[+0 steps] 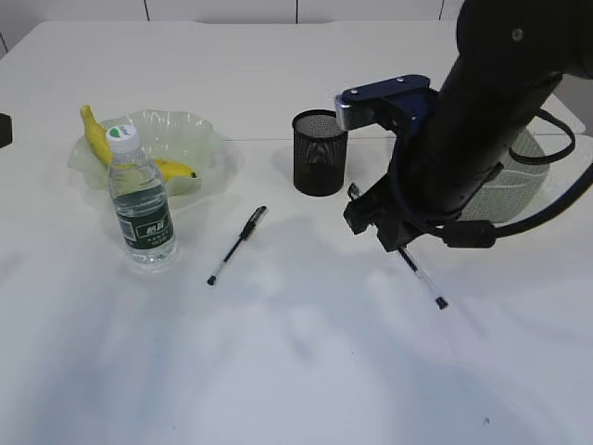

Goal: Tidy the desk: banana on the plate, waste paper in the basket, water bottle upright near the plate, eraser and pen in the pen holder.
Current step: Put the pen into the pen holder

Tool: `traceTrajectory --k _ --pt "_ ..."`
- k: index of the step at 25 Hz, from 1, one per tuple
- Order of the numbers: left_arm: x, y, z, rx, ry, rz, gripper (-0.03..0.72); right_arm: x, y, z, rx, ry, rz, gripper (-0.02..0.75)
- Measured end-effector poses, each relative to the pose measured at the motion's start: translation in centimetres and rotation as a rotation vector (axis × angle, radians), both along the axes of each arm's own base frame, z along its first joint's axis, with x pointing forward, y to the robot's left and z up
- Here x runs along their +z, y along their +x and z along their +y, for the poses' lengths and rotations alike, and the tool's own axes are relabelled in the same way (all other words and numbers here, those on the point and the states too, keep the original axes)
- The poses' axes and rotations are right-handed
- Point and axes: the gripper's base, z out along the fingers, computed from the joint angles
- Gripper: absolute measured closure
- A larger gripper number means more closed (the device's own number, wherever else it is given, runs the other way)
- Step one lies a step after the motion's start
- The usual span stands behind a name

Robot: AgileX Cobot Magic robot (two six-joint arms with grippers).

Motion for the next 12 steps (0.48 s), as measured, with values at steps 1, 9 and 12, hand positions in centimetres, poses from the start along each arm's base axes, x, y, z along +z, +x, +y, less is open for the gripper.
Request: traceTrajectory --k 1,9,12 --pt "0.0 0.0 0.0 0.000 0.000 0.000 0.137 0.1 0.1 0.0 0.003 0.009 -0.030 0.697" --pt "0.0 0.0 -0.1 -0.009 -0.003 0.003 0.137 1.1 2.3 0.7 0.017 0.113 -0.309 0.697" --pt "0.0 -0.1 -0.2 -0.023 -0.007 0.007 0.137 1.0 3.6 0.3 -0.006 0.147 -0.391 0.697"
